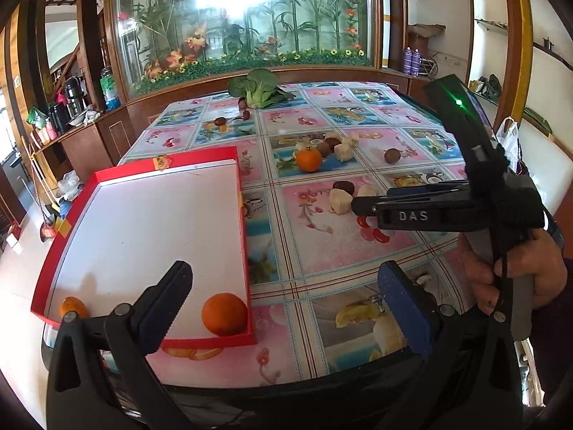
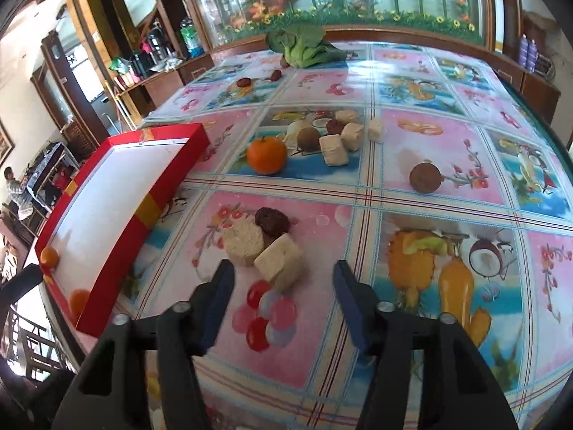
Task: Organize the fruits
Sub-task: 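Grasp a round beige biscuit with the left gripper while the right grasps a beige cube, then carry the biscuit and cube over the tray and open both grippers, then lift both open grippers away from the tray toward the fruit pile, then grasp a dark red date with the left gripper while the right grasps a brown kiwi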
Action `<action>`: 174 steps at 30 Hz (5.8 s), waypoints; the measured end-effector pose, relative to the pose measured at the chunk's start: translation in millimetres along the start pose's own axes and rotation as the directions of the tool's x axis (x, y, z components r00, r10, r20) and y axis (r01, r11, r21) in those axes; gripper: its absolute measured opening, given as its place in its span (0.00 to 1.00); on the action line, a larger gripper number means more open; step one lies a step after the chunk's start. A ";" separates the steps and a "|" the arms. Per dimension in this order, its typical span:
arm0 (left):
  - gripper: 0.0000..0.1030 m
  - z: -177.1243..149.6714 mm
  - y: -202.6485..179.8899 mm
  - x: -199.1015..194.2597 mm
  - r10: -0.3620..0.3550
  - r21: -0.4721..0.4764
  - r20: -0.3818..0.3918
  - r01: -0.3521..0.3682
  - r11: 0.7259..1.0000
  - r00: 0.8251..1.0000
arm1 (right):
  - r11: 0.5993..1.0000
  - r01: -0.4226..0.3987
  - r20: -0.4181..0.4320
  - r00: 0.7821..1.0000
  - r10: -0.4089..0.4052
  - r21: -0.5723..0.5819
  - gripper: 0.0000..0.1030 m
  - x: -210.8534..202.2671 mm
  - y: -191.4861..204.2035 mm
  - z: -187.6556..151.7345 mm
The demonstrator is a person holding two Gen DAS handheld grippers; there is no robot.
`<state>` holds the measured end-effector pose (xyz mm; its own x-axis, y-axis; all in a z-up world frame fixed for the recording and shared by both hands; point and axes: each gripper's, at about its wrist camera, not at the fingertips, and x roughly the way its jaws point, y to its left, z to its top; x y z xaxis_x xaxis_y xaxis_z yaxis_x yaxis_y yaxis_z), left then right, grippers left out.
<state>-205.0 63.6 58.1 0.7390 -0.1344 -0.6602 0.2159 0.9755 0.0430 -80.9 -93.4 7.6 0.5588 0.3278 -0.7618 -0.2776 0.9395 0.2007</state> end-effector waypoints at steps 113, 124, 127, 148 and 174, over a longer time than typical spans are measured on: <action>1.00 30.9 65.0 -111.0 0.545 -0.235 0.187 -0.502 0.832 0.817 | 0.985 -0.093 0.365 0.920 0.141 -0.147 0.59 -114.8 98.8 -5.6; 1.00 38.9 32.0 -134.7 0.541 -0.189 0.250 -0.507 0.841 0.803 | 0.989 -0.097 0.440 0.887 0.138 -0.114 0.63 -146.2 73.7 -10.8; 1.00 40.0 26.8 -135.1 0.539 -0.181 0.252 -0.508 0.842 0.803 | 0.989 -0.109 0.447 0.883 0.143 -0.100 0.63 -147.7 67.1 -10.9; 1.00 26.2 58.5 -108.2 0.500 -0.219 0.143 -0.465 0.858 0.854 | 0.986 -0.116 0.379 0.913 0.155 -0.123 0.63 -131.1 80.5 -10.3; 1.00 38.0 63.2 -33.3 0.230 -0.161 0.057 -0.218 0.963 0.972 | 0.998 0.049 0.252 0.966 -0.057 0.039 0.63 -93.3 -14.2 6.3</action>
<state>-191.7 123.1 111.3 0.8037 0.0837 -0.5892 -0.0562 0.9963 0.0647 -124.1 -136.7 79.7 0.7524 0.2883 -0.5922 -0.2195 0.9575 0.1872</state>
